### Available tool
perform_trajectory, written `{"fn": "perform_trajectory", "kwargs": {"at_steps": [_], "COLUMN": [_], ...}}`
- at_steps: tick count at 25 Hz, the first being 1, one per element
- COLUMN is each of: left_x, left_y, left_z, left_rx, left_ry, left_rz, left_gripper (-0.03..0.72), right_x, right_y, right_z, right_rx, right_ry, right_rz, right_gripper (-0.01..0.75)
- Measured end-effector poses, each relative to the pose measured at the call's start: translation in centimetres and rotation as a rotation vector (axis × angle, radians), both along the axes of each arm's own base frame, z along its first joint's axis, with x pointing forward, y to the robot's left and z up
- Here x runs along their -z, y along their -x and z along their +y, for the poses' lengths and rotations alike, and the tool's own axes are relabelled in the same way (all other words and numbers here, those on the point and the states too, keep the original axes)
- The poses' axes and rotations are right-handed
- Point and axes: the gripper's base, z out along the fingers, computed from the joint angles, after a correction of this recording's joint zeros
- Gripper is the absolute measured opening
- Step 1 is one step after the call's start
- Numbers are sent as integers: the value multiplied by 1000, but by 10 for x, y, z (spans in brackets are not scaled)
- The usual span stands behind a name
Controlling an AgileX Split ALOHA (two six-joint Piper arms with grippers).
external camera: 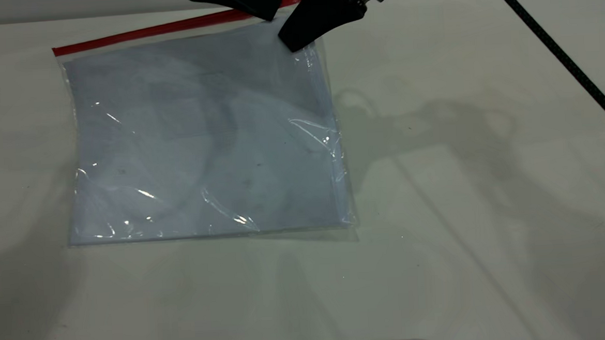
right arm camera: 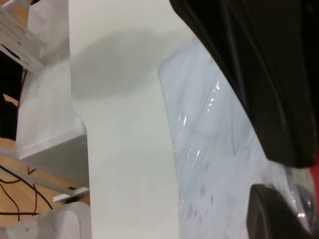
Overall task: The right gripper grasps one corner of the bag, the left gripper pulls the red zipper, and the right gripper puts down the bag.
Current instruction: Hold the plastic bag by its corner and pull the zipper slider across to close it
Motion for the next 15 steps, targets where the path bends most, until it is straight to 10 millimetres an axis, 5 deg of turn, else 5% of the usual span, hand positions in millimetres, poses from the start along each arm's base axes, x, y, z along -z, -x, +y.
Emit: {"fn": "perform_trajectory", "kwargs": {"at_steps": [15], "left_x": [3], "left_y": [-9], "left_z": [6], "left_rx": [-59], "left_ry": [-37], "left_rz": [-62], "left_gripper": [98], "right_x": [-2], "right_y": [-17], "right_z": [-45], "right_rx": [52], "right_ry": [-28], "right_rz": [-10], "right_gripper": [33]}}
